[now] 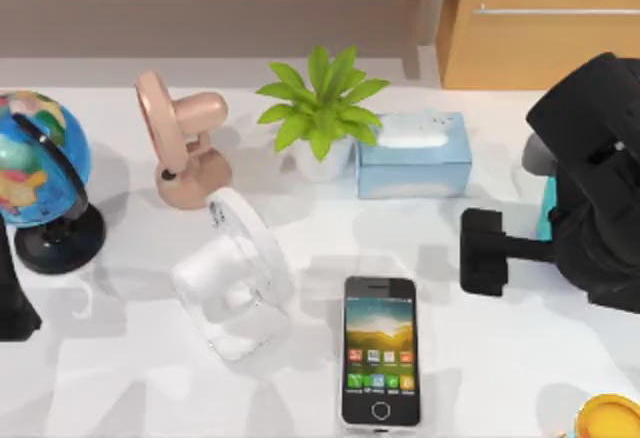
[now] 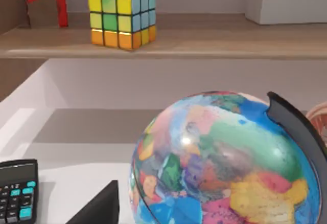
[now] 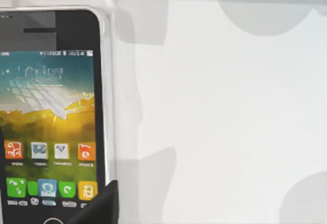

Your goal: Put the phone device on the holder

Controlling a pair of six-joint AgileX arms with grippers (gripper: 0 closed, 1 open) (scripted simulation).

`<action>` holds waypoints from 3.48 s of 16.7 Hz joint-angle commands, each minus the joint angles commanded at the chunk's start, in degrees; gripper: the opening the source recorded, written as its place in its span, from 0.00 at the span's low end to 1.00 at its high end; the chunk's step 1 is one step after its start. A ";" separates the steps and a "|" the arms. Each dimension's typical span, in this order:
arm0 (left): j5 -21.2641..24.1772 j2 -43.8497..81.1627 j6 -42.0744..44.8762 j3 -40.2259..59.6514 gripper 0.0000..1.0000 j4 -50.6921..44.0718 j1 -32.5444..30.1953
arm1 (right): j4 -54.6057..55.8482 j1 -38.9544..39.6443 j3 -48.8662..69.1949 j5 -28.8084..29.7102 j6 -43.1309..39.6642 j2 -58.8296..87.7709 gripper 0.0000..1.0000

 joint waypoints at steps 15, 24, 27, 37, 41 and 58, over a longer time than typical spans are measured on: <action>0.00 0.00 0.00 0.00 1.00 0.00 0.00 | -4.65 16.02 21.25 2.55 15.03 28.10 1.00; 0.00 0.00 0.00 0.00 1.00 0.00 0.00 | 6.73 19.90 10.88 3.07 18.85 29.90 1.00; 0.00 0.00 0.00 0.00 1.00 0.00 0.00 | 9.84 18.04 10.63 3.05 17.08 32.94 1.00; 0.00 0.00 0.00 0.00 1.00 0.00 0.00 | 11.27 15.13 14.36 2.62 14.11 37.07 0.92; 0.00 0.00 0.00 0.00 1.00 0.00 0.00 | 11.27 15.13 14.36 2.62 14.11 37.07 0.62; 0.00 0.00 0.00 0.00 1.00 0.00 0.00 | 5.18 17.16 13.52 0.21 15.53 32.86 0.00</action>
